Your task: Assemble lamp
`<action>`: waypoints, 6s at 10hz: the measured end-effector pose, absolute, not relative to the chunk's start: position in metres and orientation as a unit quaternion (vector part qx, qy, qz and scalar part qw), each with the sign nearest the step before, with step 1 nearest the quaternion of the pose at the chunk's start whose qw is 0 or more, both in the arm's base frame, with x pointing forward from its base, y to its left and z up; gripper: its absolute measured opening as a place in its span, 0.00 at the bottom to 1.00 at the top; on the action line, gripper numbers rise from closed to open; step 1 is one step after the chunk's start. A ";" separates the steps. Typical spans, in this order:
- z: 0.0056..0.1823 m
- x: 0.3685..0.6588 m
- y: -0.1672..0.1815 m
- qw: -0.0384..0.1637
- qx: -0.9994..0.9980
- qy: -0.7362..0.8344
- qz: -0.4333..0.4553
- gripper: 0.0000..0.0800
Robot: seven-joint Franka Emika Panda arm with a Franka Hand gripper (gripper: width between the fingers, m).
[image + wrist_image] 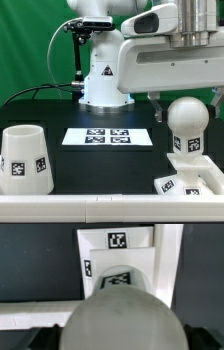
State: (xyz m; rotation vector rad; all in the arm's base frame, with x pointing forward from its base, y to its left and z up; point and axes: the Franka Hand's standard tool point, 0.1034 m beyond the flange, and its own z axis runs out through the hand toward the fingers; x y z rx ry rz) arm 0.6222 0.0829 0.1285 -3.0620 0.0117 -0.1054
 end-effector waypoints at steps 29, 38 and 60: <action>0.126 0.621 0.099 0.027 -0.998 0.010 -0.047 0.87; 0.125 0.625 0.093 0.058 -0.907 0.415 -0.038 0.72; 0.120 0.620 0.097 0.005 -0.996 0.075 -0.050 0.72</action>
Offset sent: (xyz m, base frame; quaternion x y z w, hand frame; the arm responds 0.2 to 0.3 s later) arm 0.0000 0.0000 0.0000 0.0000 0.0000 0.1296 0.9916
